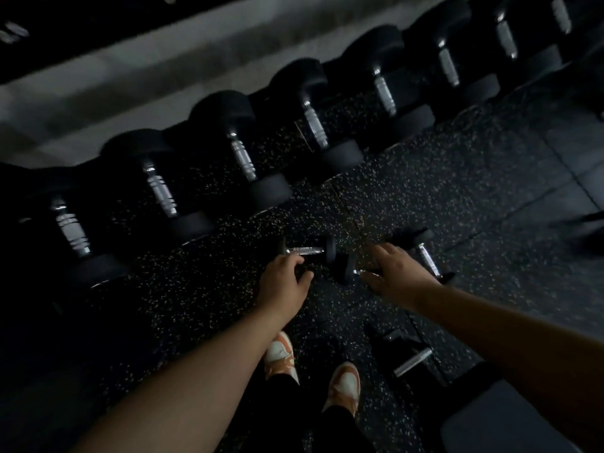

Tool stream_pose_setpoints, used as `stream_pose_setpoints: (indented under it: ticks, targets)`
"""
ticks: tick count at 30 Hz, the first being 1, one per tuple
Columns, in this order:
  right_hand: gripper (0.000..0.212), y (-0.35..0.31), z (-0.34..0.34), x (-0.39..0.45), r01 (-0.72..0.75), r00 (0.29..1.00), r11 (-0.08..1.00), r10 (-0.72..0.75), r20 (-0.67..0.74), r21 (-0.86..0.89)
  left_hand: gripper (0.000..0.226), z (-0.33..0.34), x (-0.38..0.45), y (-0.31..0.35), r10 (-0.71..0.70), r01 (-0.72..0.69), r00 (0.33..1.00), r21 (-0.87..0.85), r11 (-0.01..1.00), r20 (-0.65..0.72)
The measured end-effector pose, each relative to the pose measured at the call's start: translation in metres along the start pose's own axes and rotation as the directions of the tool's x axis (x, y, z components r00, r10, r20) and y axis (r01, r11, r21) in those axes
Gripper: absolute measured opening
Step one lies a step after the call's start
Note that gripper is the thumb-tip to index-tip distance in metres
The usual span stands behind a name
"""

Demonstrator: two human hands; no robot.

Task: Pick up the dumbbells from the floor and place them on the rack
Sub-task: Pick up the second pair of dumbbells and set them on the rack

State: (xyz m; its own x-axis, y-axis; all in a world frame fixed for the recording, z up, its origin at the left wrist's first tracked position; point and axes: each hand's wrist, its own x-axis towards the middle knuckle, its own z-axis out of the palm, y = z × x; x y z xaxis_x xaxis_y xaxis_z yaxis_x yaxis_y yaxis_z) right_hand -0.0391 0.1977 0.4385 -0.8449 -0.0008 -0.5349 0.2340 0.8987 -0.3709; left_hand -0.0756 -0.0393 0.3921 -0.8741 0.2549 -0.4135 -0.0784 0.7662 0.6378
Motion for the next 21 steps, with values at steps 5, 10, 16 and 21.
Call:
stream_pose_setpoints:
  ticks: [5, 10, 16, 21]
  targets:
    - [0.05, 0.082, 0.089, 0.034, -0.116, 0.993, 0.993, 0.116, 0.035, -0.003, 0.037, 0.084, 0.063, -0.045, 0.035, -0.061, 0.987, 0.163, 0.985, 0.159]
    - [0.061, 0.159, 0.182, 0.085, -0.165, 0.981, 0.986, 0.166, 0.098, -0.015, 0.051, 0.171, 0.138, -0.091, 0.073, -0.157, 0.96, 0.302, 0.94, 0.271]
    - [0.07, 0.218, 0.276, 0.157, -0.126, 0.985, 0.987, 0.137, 0.106, -0.103, 0.076, 0.241, 0.212, -0.161, 0.063, -0.221, 0.947, 0.498, 0.839, 0.315]
    - [0.079, 0.256, 0.328, 0.203, -0.097, 0.99, 0.985, 0.11, 0.089, -0.139, 0.095, 0.272, 0.259, -0.209, 0.034, -0.261, 0.927, 0.577, 0.774, 0.375]
